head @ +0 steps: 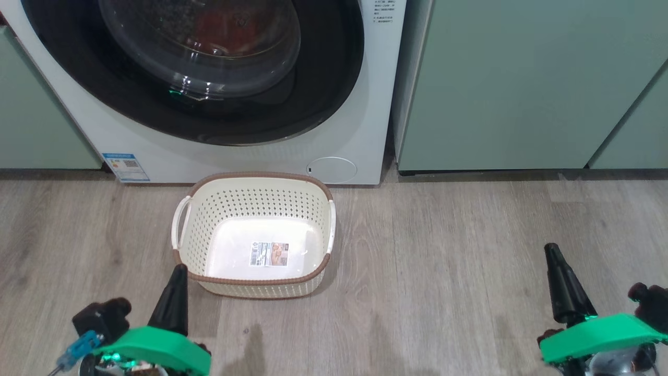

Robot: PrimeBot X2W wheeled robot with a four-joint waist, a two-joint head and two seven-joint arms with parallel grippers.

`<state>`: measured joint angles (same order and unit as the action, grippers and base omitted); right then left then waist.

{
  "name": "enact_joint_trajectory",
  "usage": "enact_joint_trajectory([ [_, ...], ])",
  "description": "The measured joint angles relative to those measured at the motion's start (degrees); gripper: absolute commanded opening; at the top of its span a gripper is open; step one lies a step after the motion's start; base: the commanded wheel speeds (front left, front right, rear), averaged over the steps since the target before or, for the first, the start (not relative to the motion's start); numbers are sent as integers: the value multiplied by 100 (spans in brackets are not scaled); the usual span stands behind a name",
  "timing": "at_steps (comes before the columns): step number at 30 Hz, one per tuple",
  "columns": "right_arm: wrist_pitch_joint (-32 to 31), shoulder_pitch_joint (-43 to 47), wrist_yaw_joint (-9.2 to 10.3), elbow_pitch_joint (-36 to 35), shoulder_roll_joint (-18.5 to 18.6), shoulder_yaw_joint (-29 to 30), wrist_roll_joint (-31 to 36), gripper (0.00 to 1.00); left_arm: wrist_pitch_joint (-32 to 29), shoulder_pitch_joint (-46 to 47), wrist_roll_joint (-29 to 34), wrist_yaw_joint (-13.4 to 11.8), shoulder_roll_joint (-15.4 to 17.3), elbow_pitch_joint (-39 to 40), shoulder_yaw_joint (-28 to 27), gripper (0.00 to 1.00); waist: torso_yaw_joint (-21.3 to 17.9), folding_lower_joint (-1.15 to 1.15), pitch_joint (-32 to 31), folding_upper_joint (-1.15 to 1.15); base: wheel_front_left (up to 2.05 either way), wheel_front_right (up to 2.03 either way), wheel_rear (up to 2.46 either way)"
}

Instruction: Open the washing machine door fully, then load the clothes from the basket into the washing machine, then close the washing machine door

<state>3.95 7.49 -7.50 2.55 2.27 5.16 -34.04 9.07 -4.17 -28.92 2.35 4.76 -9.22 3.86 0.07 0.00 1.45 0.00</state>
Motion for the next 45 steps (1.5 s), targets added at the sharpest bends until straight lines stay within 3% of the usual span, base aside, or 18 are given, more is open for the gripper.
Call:
enact_joint_trajectory([
  [45,-383,-495,0,619,71,-3,-2880,0,-747,325,-3033,221,-94,-308,-400,0,-3,0,-62,0,0,0,0],
])
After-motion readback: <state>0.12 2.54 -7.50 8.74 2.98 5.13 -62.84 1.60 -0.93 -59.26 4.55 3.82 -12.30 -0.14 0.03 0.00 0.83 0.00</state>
